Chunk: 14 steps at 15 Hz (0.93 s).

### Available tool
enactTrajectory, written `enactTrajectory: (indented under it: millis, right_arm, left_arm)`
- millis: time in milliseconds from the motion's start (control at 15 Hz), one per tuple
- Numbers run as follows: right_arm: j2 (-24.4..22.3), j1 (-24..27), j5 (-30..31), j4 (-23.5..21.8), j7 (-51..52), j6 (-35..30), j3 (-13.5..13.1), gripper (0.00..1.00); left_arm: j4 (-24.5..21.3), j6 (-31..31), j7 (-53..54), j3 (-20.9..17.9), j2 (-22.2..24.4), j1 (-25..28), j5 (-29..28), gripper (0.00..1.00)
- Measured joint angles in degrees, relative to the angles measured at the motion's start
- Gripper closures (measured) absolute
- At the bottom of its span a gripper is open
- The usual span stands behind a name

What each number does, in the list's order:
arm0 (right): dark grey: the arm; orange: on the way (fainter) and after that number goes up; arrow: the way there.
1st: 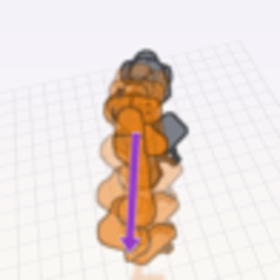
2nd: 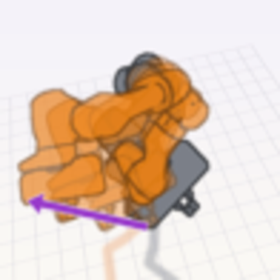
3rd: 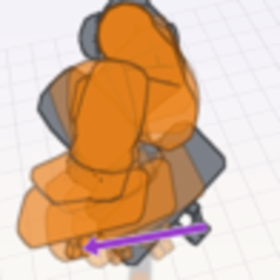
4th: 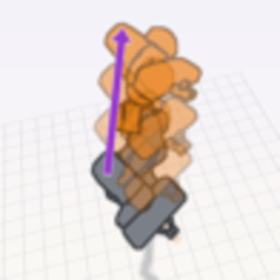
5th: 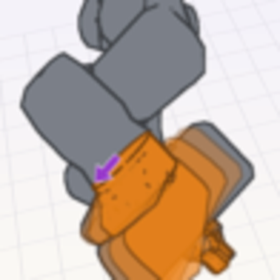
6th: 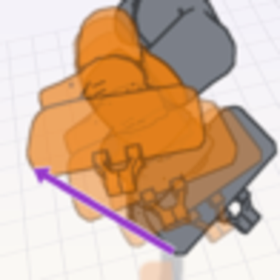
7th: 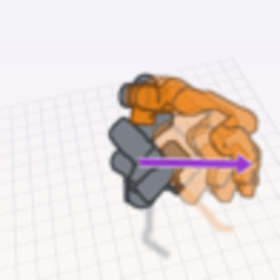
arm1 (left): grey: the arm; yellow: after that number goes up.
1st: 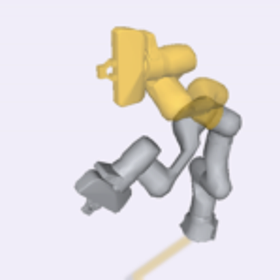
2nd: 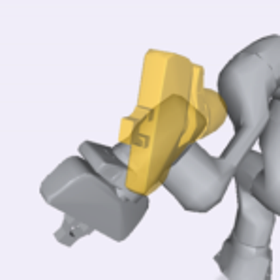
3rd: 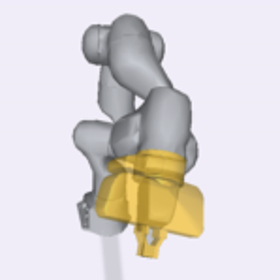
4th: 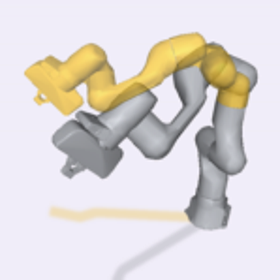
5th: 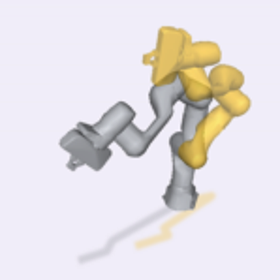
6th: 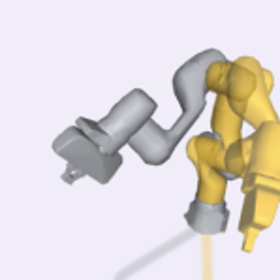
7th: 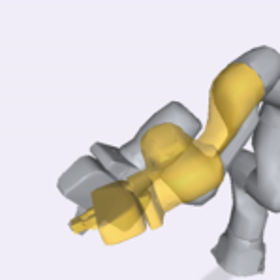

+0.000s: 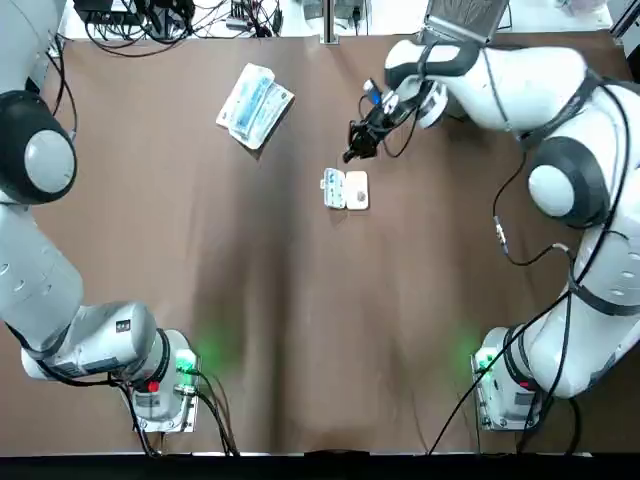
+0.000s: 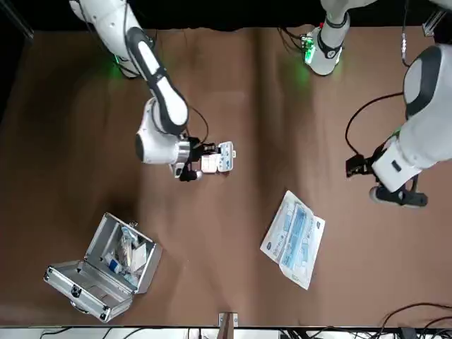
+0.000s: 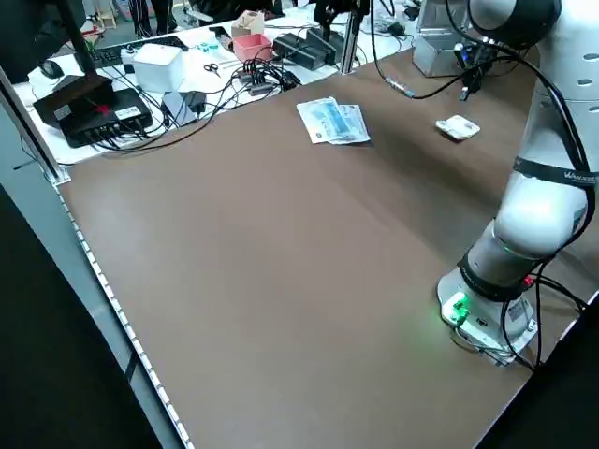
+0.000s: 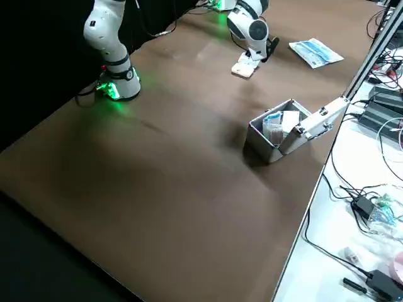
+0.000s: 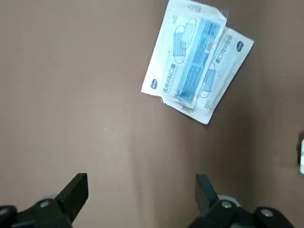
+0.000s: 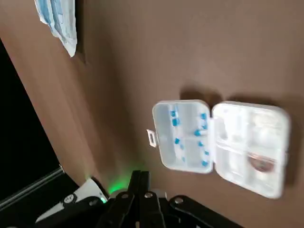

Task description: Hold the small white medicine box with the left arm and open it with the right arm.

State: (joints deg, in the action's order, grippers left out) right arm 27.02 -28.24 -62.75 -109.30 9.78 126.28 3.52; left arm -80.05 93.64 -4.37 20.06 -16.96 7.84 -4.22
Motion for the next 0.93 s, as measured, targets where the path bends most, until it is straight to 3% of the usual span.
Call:
enactTrajectory:
  millis: [333, 533, 933]
  right_arm:
    - [-5.9, 8.8, 12.4, 0.2, -1.7, -9.3, -0.3, 0.99]
    - [-8.8, 14.1, 20.1, 1.3, -2.7, -14.8, -0.4, 0.99]
    - [-10.2, 22.6, 35.0, 10.8, -5.6, -27.8, -0.4, 0.99]
  left_arm:
    - [1.0, -3.9, 0.0, -0.3, 6.9, 0.5, 0.0, 0.00]
    - [0.7, -4.9, 0.0, -0.6, 7.7, 0.8, 0.0, 0.00]
    - [0.1, -5.3, -0.6, -0.7, 7.1, 1.9, 0.0, 0.00]
